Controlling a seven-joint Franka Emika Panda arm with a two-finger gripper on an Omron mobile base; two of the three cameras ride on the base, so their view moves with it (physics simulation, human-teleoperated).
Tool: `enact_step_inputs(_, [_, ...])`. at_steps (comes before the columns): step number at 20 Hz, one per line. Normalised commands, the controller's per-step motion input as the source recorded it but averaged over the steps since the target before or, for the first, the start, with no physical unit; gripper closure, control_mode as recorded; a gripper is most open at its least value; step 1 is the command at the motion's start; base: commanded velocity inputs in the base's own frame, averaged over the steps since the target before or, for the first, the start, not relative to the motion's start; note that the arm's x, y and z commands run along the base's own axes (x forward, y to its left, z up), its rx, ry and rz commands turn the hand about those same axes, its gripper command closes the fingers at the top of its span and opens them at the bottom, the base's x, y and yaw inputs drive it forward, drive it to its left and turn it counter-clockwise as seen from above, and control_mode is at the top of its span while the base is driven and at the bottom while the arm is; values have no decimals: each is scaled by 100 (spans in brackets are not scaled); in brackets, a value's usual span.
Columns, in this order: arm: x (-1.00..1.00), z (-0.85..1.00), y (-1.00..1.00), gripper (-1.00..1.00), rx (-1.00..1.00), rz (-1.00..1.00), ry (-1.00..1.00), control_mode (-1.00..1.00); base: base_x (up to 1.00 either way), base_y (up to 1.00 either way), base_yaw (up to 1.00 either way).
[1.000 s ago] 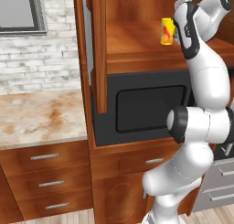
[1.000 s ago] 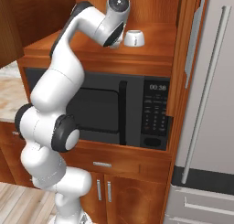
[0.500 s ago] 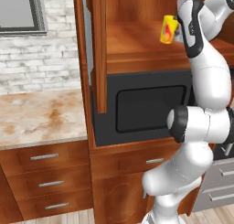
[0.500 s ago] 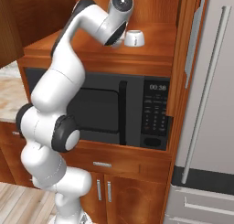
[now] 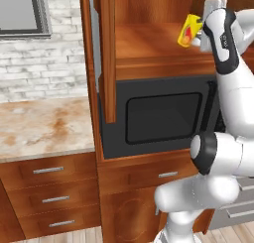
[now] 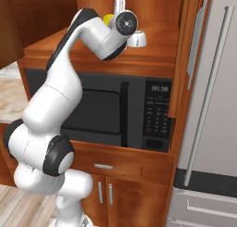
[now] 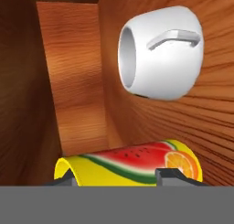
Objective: There is a tray on the dining counter. Grab the cup, mug, and pitcher and place them on the tray. The pitcher may be placed next to the tray if it cannot fit the tray.
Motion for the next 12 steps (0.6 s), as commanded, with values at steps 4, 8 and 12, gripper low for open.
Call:
enact_step_inputs(4, [-78,3,-10,100,0,-1,-7,-100,0,0,0])
enact_step_inputs(8, [-99,14,-8,100,0,0,0,-100,0,0,0])
enact_step_inputs(12, [-91,21,0,100,0,0,0,-100,0,0,0])
